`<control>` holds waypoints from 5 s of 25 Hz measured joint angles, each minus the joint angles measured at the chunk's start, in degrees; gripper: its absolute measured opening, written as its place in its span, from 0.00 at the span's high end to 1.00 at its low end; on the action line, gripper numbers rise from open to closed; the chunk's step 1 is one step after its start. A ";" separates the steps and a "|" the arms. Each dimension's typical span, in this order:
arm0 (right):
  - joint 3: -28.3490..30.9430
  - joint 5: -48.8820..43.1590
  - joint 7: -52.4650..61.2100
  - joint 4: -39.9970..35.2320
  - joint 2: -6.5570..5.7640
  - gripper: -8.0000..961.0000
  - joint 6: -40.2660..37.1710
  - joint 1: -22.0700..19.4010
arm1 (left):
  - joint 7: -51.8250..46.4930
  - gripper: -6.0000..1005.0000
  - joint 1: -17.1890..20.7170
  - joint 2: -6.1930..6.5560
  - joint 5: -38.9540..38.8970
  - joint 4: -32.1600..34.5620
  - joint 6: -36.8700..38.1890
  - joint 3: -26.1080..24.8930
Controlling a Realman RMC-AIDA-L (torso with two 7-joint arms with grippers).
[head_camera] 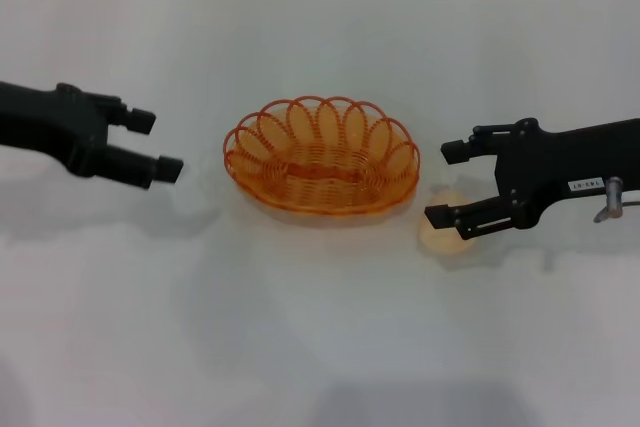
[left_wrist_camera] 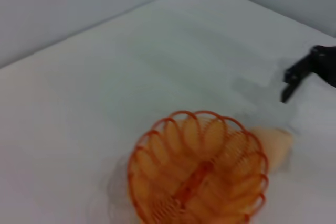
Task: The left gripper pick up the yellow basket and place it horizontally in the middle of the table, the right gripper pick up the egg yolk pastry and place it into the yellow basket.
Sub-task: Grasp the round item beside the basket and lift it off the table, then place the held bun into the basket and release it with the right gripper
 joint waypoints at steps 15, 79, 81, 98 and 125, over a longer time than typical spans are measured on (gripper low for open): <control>-2.98 -6.34 3.27 1.47 0.11 0.14 4.61 1.35 | 2.04 0.13 1.34 -1.35 0.30 0.84 1.46 0.43; -9.17 -14.23 17.13 -11.97 -0.02 0.93 4.47 4.14 | 2.78 0.20 2.97 -2.13 0.10 0.63 1.48 0.31; -9.16 -14.22 17.67 -12.89 0.06 0.94 4.44 4.99 | 2.78 0.21 3.12 -2.13 0.38 0.61 1.52 0.40; -13.56 -14.16 19.31 -0.50 0.64 0.95 13.30 18.79 | 1.24 0.19 2.46 -2.30 0.51 0.44 1.49 0.43; -18.14 -12.77 19.66 4.13 0.80 0.93 17.61 21.60 | 1.45 0.12 2.59 -2.97 0.07 0.42 1.31 0.43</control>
